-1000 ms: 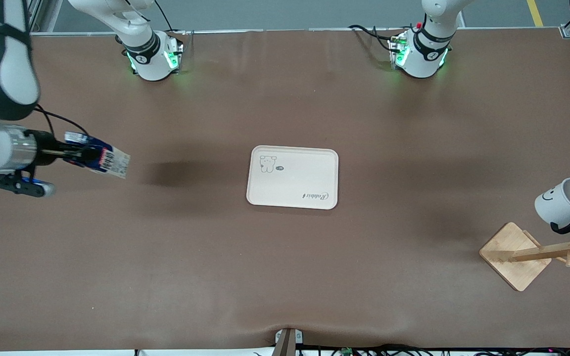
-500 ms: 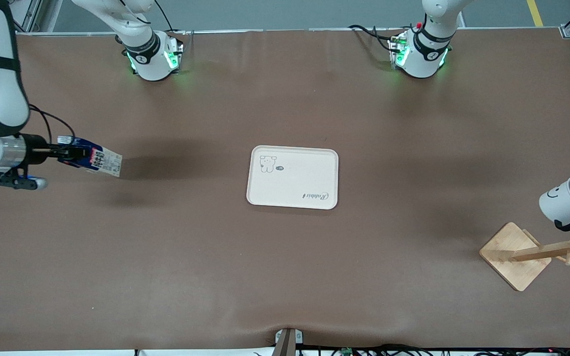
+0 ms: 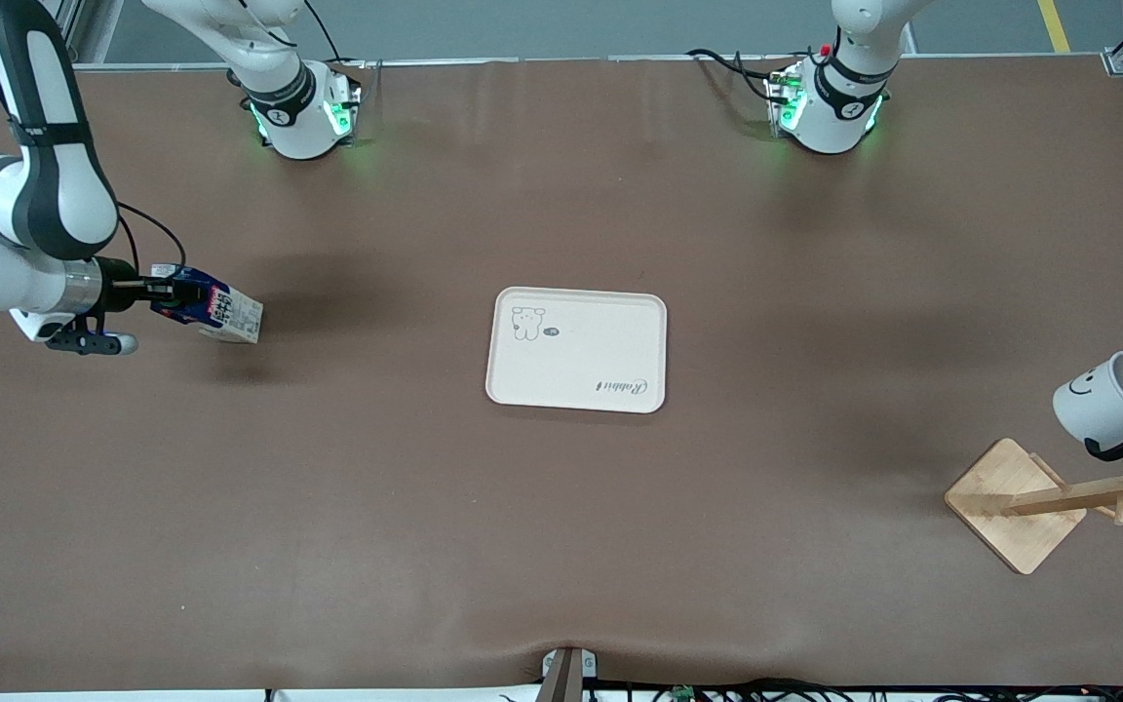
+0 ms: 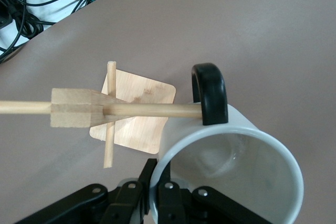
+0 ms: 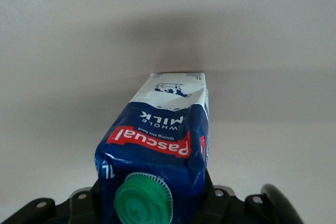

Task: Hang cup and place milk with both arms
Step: 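Lower the milk onto the table and open the right gripper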

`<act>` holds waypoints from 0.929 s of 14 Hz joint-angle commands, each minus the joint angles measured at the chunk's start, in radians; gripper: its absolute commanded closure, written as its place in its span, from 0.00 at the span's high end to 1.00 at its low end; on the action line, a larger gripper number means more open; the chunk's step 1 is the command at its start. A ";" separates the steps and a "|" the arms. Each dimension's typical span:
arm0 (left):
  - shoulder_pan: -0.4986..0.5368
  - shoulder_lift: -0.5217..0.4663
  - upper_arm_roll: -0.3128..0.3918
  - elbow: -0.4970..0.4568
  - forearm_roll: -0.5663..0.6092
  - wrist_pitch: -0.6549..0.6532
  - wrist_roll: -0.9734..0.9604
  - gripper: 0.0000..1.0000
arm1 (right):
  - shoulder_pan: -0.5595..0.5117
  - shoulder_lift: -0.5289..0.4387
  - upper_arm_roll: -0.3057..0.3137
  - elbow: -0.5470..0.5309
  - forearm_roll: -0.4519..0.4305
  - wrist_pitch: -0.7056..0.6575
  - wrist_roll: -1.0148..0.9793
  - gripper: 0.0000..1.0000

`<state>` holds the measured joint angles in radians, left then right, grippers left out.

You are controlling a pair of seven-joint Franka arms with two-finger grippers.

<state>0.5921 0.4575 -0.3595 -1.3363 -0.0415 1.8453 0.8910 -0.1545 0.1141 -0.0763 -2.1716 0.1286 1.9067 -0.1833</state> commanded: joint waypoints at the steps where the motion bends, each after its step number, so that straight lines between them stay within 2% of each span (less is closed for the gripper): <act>1: 0.006 0.009 -0.004 0.023 -0.018 -0.006 -0.003 0.00 | -0.040 -0.027 0.021 -0.045 -0.014 0.032 -0.019 0.61; 2: 0.011 0.010 -0.003 0.023 -0.018 -0.006 0.005 0.00 | -0.042 -0.021 0.021 -0.042 -0.010 0.029 -0.019 0.99; 4: 0.015 0.023 -0.001 0.023 -0.018 -0.006 0.019 0.00 | -0.043 -0.022 0.021 -0.024 -0.010 0.008 -0.019 1.00; 8: 0.021 0.049 0.002 0.040 -0.020 -0.001 0.060 0.00 | -0.040 -0.020 0.023 0.081 -0.010 -0.113 -0.019 1.00; 10: 0.026 0.052 0.002 0.045 -0.031 -0.001 0.074 0.00 | -0.036 -0.017 0.023 0.177 -0.009 -0.202 -0.019 1.00; 11: 0.026 0.052 0.002 0.045 -0.031 0.000 0.072 0.04 | -0.031 -0.011 0.026 0.252 -0.009 -0.263 -0.021 1.00; 12: 0.025 0.049 0.002 0.045 -0.032 -0.001 0.065 0.33 | -0.022 0.007 0.026 0.333 -0.009 -0.343 -0.019 1.00; 13: 0.025 0.047 -0.004 0.045 -0.034 -0.003 0.062 0.89 | -0.022 0.028 0.026 0.405 -0.010 -0.412 -0.019 1.00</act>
<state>0.6124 0.4957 -0.3524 -1.3132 -0.0533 1.8487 0.9410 -0.1701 0.1073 -0.0638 -1.9088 0.1290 1.6147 -0.1922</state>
